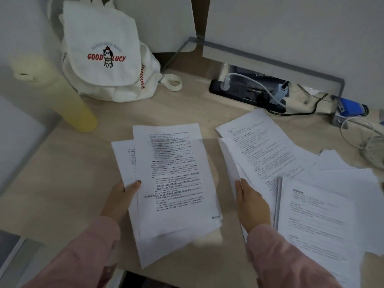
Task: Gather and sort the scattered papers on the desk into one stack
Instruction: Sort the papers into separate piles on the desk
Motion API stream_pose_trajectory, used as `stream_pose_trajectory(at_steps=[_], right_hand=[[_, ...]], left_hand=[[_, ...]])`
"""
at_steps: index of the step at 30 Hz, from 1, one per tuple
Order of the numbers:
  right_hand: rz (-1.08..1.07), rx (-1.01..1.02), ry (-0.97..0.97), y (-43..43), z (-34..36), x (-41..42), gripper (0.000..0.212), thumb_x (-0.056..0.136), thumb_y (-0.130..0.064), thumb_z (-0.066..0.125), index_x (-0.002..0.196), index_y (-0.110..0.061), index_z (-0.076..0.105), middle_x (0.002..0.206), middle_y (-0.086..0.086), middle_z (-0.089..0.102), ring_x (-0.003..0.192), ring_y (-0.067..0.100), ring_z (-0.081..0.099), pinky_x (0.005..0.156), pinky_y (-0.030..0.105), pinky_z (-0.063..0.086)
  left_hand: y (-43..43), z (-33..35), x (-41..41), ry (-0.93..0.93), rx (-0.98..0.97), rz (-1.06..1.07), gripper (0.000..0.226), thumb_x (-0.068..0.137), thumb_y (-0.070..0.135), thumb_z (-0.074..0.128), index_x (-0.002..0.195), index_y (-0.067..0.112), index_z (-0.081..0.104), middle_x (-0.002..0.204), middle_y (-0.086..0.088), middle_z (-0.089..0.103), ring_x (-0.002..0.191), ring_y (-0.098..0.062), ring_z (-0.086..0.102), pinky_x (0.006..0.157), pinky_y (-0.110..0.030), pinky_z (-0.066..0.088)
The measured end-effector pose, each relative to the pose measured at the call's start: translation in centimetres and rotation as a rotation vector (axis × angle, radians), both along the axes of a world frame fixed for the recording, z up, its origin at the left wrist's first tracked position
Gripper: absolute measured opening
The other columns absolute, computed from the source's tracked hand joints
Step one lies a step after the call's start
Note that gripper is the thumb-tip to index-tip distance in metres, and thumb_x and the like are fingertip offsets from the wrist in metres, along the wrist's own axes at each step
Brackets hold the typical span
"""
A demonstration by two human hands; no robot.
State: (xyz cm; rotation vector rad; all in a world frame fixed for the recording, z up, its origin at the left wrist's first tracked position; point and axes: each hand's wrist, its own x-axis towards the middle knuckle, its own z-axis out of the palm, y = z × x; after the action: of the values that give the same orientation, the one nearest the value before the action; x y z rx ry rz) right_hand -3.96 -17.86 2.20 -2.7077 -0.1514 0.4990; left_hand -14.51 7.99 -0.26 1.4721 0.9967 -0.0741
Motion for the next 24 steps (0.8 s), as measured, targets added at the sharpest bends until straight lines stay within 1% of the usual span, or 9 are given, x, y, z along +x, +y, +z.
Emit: stream_pose_trajectory(at_steps=[3,5,9,11,13,15,18,21,24], right_hand=[[0.049,0.122,0.034,2.8,1.5,-0.3,0.034,0.099,-0.032,0.025,0.098,-0.013,0.054,0.081,0.007,0.063,0.08,0.028,0.062,0.071,0.033,0.046],[0.007,0.323,0.138,4.9,1.9,-0.8,0.034,0.099,-0.03,0.029,0.093,-0.01,0.055,0.082,0.005,0.062,0.08,0.025,0.06,0.077,0.034,0.049],[-0.077,0.732,0.639,8.2,2.4,-1.8,0.034,0.096,-0.038,0.039,0.121,-0.019,0.052,0.11,-0.002,0.061,0.091,0.012,0.059,0.084,0.027,0.051],[-0.037,0.807,0.826,9.0,1.8,-2.1,0.037,0.093,-0.041,0.043,0.128,-0.027,0.044,0.116,-0.004,0.059,0.096,0.012,0.062,0.087,0.029,0.054],[0.015,0.785,0.792,9.1,1.1,-2.0,0.032,0.093,-0.038,0.045,0.125,-0.032,0.044,0.112,-0.005,0.06,0.099,0.014,0.063,0.089,0.029,0.051],[0.009,0.728,0.623,8.6,0.1,-1.6,0.021,0.093,-0.029,0.049,0.114,-0.032,0.049,0.108,-0.002,0.061,0.098,0.016,0.063,0.083,0.024,0.048],[-0.02,0.432,0.278,6.1,-1.4,0.0,0.025,0.09,-0.017,0.053,0.115,-0.022,0.055,0.114,0.003,0.058,0.105,0.021,0.057,0.082,0.023,0.045],[-0.13,0.099,0.115,3.3,-2.3,1.4,0.039,0.086,-0.014,0.053,0.125,-0.013,0.049,0.132,0.014,0.043,0.115,0.03,0.047,0.091,0.037,0.045],[-0.303,0.024,0.151,1.7,-2.3,1.9,0.05,0.084,-0.017,0.058,0.131,-0.011,0.04,0.137,0.017,0.032,0.125,0.035,0.035,0.097,0.044,0.038]], left_hand=[[-0.6,-0.2,-0.2,-0.001,-0.02,0.006,0.034,0.093,0.019,0.051,0.127,0.015,0.054,0.112,-0.002,0.059,0.106,-0.023,0.056,0.097,-0.038,0.042],[-1.1,-0.1,-0.2,-0.014,-0.053,0.011,0.031,0.094,0.016,0.051,0.124,0.016,0.053,0.108,0.0,0.059,0.1,-0.021,0.055,0.09,-0.034,0.042],[-1.6,-0.2,-0.5,-0.02,-0.096,0.029,0.028,0.093,0.014,0.051,0.121,0.016,0.055,0.103,-0.002,0.061,0.095,-0.022,0.058,0.084,-0.033,0.044],[-1.6,-0.3,-0.7,-0.019,-0.115,0.033,0.026,0.093,0.016,0.052,0.118,0.018,0.055,0.102,-0.001,0.063,0.088,-0.018,0.061,0.078,-0.03,0.048],[-1.5,-0.4,-0.8,-0.009,-0.122,0.015,0.018,0.091,0.016,0.055,0.108,0.022,0.056,0.094,0.006,0.063,0.083,-0.01,0.059,0.07,-0.025,0.047],[-1.3,-0.7,-0.9,0.02,-0.125,0.024,0.009,0.091,0.017,0.056,0.097,0.023,0.059,0.089,0.008,0.062,0.084,-0.014,0.06,0.075,-0.029,0.048],[-1.1,-0.9,-1.1,0.057,-0.135,0.08,0.012,0.092,0.022,0.054,0.082,0.023,0.06,0.084,0.001,0.063,0.087,-0.021,0.06,0.071,-0.029,0.047],[-1.3,-0.9,-1.1,0.042,-0.163,0.117,0.014,0.093,0.03,0.051,0.087,0.023,0.062,0.085,0.002,0.065,0.083,-0.015,0.06,0.065,-0.024,0.045],[-1.5,-1.0,-1.1,0.037,-0.227,0.157,0.02,0.093,0.037,0.048,0.097,0.025,0.063,0.09,0.005,0.065,0.084,-0.012,0.06,0.066,-0.027,0.046]])
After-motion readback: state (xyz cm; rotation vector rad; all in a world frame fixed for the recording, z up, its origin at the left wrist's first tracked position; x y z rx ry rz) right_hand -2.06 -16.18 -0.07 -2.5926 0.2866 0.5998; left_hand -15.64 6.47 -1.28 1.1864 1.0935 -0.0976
